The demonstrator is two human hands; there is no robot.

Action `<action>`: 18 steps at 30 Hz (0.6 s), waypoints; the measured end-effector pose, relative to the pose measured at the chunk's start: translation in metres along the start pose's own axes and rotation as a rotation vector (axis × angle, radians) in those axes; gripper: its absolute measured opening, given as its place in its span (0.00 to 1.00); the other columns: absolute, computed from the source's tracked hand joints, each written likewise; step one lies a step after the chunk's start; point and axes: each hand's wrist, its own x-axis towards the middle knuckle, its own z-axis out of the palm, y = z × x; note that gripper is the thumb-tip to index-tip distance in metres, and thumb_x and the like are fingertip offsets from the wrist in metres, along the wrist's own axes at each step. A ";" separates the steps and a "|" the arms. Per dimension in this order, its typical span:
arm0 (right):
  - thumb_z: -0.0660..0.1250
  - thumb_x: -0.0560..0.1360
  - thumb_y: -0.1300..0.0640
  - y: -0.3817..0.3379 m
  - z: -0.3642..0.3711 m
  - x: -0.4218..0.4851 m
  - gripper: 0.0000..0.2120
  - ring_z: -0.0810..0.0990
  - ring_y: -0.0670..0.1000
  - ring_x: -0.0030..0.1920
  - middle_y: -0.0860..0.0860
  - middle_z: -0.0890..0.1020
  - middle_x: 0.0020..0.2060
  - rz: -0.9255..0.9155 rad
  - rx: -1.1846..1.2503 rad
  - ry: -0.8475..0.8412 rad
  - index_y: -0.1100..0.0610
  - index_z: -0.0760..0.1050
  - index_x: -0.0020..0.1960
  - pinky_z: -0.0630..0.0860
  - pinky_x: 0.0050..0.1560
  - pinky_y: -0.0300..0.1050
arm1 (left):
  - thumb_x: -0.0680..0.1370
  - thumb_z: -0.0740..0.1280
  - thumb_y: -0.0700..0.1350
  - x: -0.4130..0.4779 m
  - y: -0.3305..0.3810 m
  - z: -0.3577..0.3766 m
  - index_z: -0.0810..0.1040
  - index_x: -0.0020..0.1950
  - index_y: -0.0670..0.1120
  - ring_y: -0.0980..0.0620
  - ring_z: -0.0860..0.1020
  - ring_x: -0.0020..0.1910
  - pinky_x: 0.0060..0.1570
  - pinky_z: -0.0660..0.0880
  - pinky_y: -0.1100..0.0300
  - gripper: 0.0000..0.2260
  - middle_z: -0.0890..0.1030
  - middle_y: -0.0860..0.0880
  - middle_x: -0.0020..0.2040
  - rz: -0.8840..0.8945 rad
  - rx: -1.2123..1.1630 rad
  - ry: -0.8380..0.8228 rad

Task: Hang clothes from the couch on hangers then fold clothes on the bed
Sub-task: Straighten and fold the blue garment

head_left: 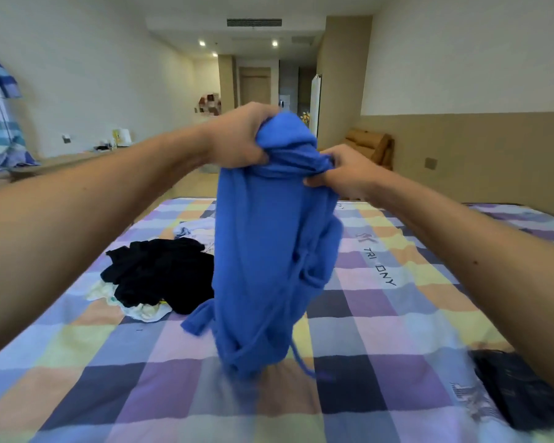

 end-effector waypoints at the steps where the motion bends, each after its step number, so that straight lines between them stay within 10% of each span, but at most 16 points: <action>1: 0.73 0.75 0.59 0.002 -0.005 0.001 0.11 0.84 0.56 0.54 0.63 0.84 0.54 -0.004 -0.040 0.037 0.65 0.81 0.54 0.77 0.62 0.63 | 0.70 0.69 0.32 -0.004 -0.012 -0.003 0.75 0.53 0.43 0.45 0.78 0.48 0.45 0.73 0.53 0.14 0.79 0.46 0.49 -0.024 0.149 0.020; 12: 0.69 0.77 0.66 -0.009 -0.031 -0.024 0.09 0.86 0.53 0.49 0.58 0.86 0.52 0.015 0.561 -0.137 0.62 0.82 0.56 0.83 0.48 0.43 | 0.67 0.64 0.29 -0.030 -0.073 -0.002 0.77 0.43 0.43 0.38 0.75 0.42 0.38 0.70 0.52 0.12 0.77 0.43 0.39 -0.296 0.444 0.210; 18: 0.70 0.77 0.63 0.020 -0.051 -0.015 0.06 0.80 0.51 0.43 0.52 0.83 0.43 0.045 0.171 0.147 0.54 0.80 0.43 0.78 0.46 0.44 | 0.74 0.70 0.39 -0.053 -0.103 0.024 0.78 0.49 0.44 0.39 0.77 0.46 0.43 0.71 0.51 0.05 0.77 0.42 0.46 -0.589 0.681 0.073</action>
